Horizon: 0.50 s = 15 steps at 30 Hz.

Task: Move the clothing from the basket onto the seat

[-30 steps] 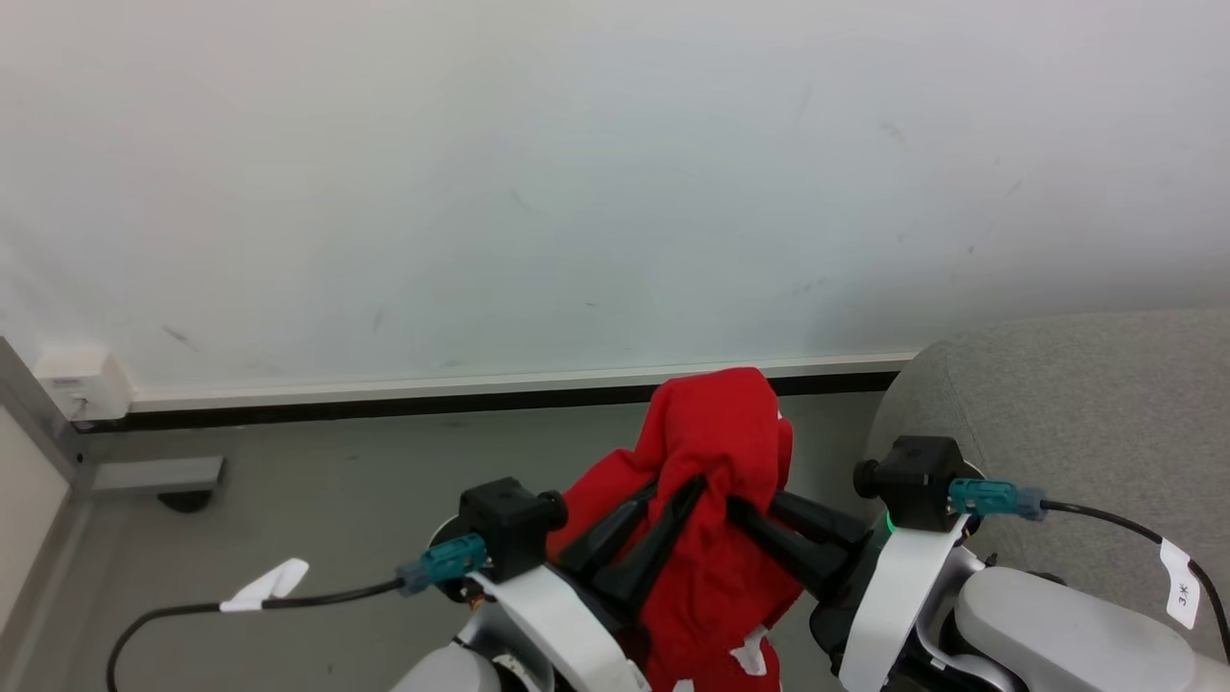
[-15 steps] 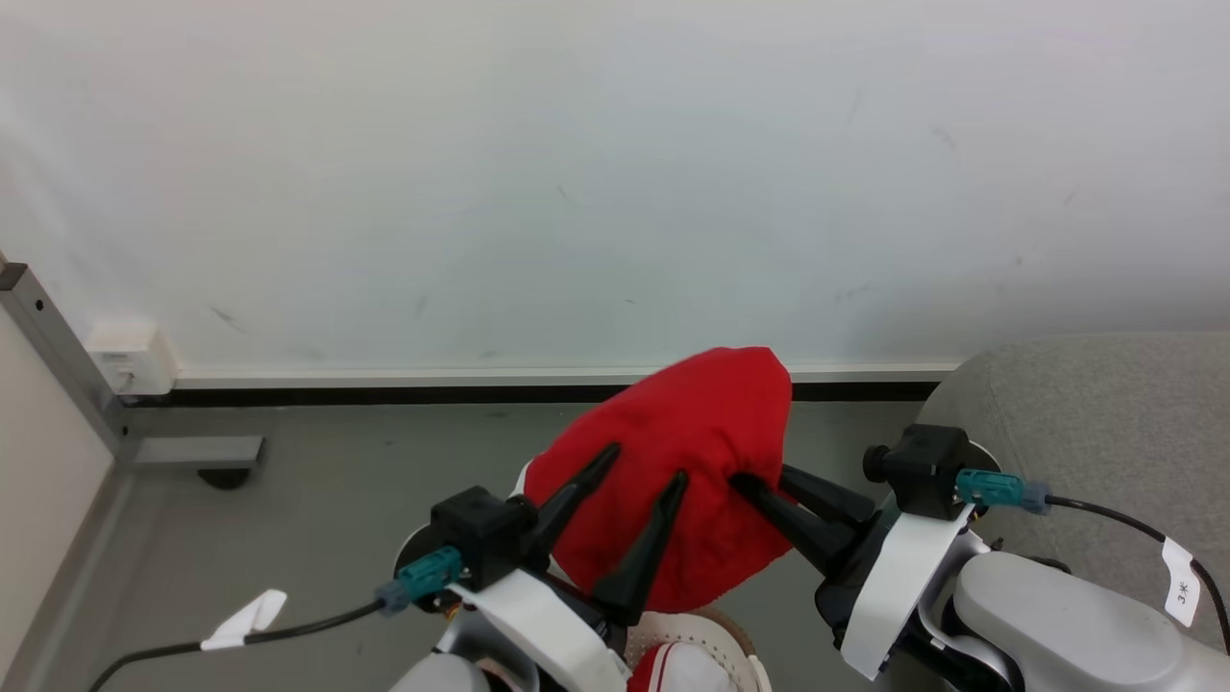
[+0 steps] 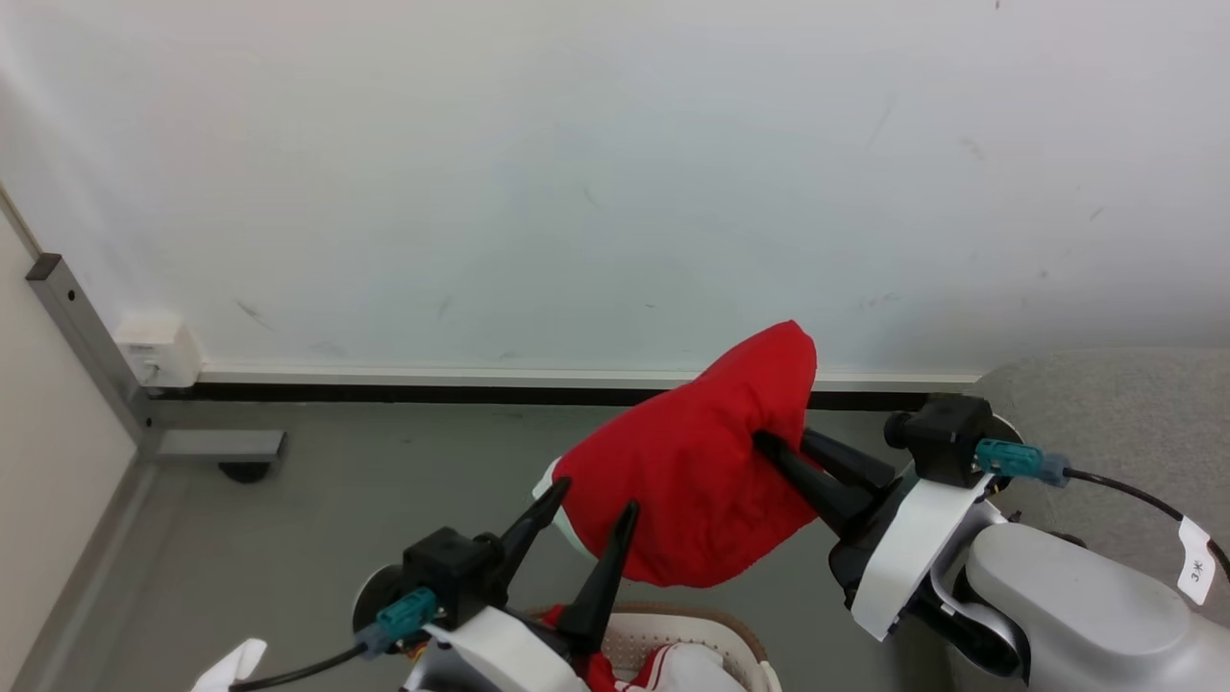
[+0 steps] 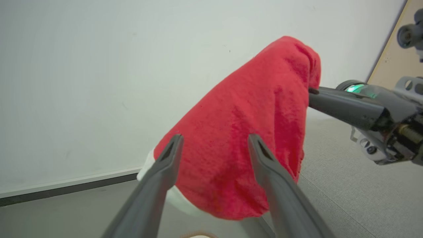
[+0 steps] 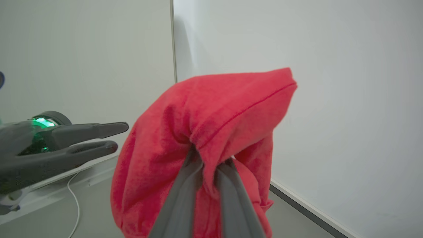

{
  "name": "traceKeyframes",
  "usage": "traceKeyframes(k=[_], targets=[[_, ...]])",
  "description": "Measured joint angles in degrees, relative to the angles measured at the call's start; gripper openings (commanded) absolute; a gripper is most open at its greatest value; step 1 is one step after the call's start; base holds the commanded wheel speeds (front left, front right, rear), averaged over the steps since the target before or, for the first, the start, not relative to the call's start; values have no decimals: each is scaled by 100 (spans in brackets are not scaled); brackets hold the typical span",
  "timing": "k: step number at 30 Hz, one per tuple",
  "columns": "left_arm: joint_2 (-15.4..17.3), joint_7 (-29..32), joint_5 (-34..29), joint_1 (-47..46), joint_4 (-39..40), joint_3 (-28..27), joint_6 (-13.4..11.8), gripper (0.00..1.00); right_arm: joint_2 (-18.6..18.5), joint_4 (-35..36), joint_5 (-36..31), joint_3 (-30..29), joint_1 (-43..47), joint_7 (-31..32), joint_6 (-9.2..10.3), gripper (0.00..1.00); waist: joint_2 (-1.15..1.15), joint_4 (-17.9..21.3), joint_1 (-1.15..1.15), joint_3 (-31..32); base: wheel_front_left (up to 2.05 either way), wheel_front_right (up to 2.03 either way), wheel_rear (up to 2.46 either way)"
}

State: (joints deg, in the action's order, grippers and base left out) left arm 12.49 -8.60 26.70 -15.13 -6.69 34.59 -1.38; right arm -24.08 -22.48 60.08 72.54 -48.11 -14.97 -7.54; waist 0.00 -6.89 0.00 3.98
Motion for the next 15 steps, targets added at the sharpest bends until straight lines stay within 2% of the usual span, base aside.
traceKeyframes(k=[8, 15], targets=[[26, -18, 1, 16, -43, -2, -45, 100, -56, 38, -75, -240, -12, -7, 0, 0, 0, 201, 0, -9, 0, 0, 0], [38, -26, 9, 17, -29, 31, -52, 100, -165, 107, -165, -416, -8, -7, 0, 0, 0, 598, 0, -27, 0, 0, 0]])
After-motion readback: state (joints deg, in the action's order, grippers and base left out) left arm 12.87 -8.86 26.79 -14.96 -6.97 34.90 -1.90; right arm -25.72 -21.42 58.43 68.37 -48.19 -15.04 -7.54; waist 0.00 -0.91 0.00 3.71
